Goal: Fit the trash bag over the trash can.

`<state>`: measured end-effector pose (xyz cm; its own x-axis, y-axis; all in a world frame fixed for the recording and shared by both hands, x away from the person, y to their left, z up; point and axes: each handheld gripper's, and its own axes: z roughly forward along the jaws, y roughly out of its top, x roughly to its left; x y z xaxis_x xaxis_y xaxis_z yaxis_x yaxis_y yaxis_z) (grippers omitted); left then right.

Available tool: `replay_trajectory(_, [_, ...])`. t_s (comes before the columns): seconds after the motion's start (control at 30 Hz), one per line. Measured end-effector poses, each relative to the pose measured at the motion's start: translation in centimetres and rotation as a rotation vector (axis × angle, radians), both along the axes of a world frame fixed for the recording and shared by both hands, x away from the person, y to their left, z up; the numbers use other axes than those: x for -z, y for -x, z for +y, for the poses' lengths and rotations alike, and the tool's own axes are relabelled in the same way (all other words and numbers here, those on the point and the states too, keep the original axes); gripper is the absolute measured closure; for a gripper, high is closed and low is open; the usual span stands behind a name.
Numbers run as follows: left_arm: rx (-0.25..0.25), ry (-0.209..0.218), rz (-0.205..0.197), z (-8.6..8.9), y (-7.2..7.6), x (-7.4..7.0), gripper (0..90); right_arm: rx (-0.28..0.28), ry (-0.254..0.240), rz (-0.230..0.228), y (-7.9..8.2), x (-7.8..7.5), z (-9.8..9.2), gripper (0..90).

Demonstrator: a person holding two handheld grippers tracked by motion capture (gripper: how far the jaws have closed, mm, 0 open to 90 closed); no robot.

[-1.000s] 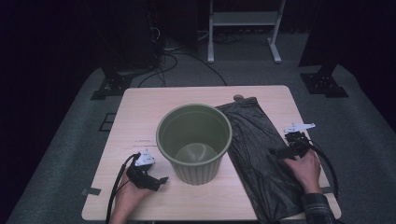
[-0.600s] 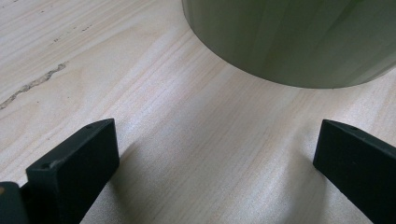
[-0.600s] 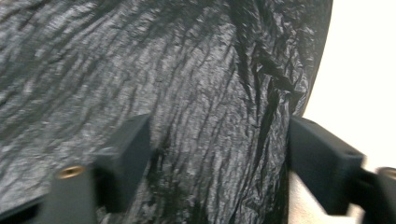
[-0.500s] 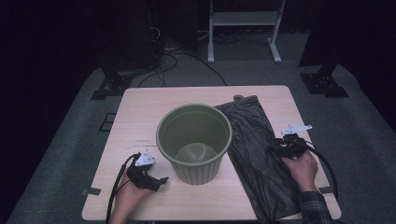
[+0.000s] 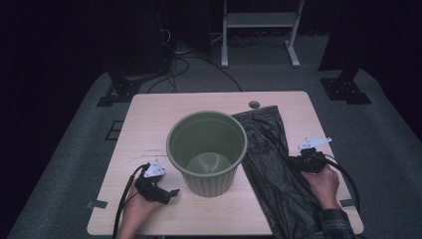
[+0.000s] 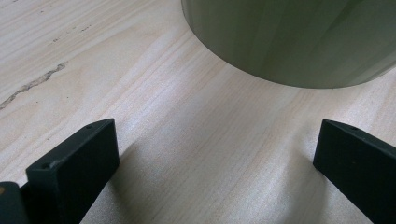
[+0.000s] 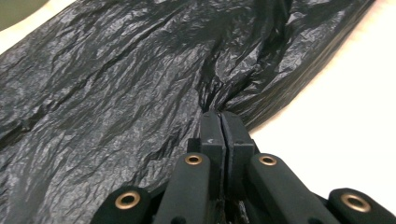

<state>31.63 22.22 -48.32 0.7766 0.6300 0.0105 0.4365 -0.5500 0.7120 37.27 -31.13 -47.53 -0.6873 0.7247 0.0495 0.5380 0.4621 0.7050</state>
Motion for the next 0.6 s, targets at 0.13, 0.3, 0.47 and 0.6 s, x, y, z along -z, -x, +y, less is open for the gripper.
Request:
replay_trajectory(0.13, [0.0,0.0,0.0,0.0,0.0,0.0,0.0,-0.06,-0.006,0.029,1.2,-0.1,0.6,88.1])
replay_trajectory(0.3, [0.0,0.002,-0.001,-0.1,0.1,0.0,0.0,-0.142,-0.013,0.045,2.6,-0.1,1.6,87.3])
replay_trajectory(0.47, [-0.001,0.002,-0.001,-0.1,0.1,0.0,0.0,-0.13,-0.022,0.047,3.0,-0.1,1.8,74.4])
replay_trajectory(0.6, [0.0,0.002,-0.001,-0.1,0.1,0.0,0.0,-0.079,-0.036,0.054,2.9,-0.2,1.7,51.5])
